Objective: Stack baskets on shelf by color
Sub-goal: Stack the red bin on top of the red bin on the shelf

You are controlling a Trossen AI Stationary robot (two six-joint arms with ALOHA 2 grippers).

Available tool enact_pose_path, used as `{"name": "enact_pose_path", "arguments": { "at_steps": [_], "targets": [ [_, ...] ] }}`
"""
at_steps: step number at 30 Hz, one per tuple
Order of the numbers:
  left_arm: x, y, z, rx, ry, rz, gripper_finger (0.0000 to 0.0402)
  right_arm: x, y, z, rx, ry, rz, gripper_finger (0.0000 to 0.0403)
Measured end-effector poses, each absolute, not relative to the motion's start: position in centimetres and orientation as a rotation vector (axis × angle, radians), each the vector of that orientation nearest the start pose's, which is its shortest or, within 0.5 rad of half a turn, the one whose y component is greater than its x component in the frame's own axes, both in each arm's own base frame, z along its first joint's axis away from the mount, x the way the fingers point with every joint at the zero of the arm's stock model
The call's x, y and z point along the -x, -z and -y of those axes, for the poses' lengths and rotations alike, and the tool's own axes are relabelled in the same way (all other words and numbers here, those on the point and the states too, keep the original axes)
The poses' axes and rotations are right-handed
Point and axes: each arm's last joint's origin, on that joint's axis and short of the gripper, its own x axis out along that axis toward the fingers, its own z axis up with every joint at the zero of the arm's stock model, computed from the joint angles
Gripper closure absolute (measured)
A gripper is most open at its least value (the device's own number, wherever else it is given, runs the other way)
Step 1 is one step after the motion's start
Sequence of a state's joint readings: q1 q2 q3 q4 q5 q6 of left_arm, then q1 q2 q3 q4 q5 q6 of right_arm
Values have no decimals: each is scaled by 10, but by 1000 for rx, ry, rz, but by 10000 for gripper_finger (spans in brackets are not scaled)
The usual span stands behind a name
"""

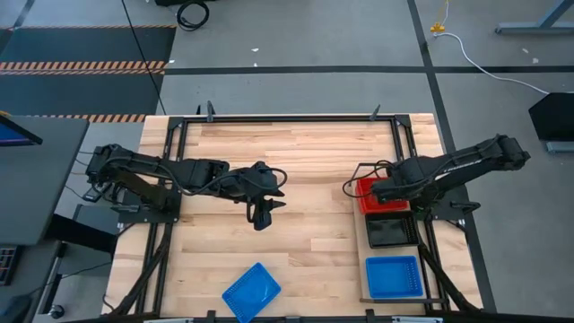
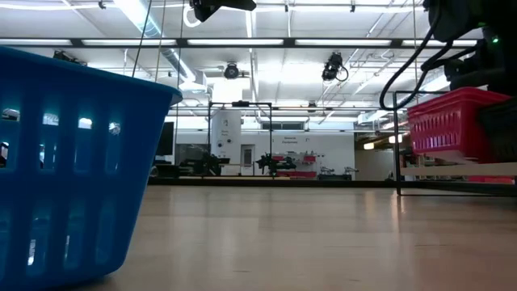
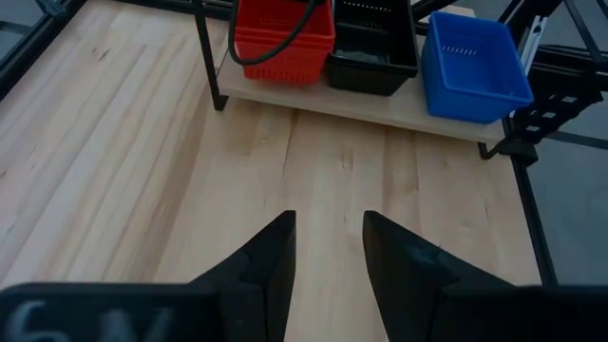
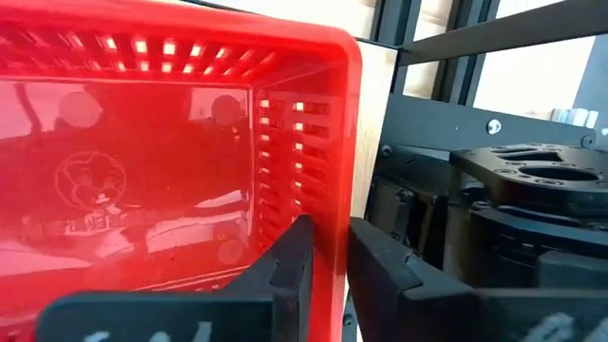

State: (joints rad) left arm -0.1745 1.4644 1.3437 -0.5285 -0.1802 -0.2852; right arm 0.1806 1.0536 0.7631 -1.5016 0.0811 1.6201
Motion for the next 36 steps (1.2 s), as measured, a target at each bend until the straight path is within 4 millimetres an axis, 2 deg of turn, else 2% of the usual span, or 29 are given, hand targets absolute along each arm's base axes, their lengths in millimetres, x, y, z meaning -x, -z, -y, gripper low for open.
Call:
{"name": "enact_pose_path", "arguments": {
  "at_steps": [11,23,36],
  "targets": [
    [-315,-338,50,161,-97,-635,271,-112,-228,-18,-967,1461,-1309,334],
    [-315,-337,50,155,-96,-640,271,-112,-230,-18,-1013,1480,-1274,322],
    [-315,-337,50,153,-95,-641,271,-111,-253,-16,-1060,1398,-1138,272]
  ]
}}
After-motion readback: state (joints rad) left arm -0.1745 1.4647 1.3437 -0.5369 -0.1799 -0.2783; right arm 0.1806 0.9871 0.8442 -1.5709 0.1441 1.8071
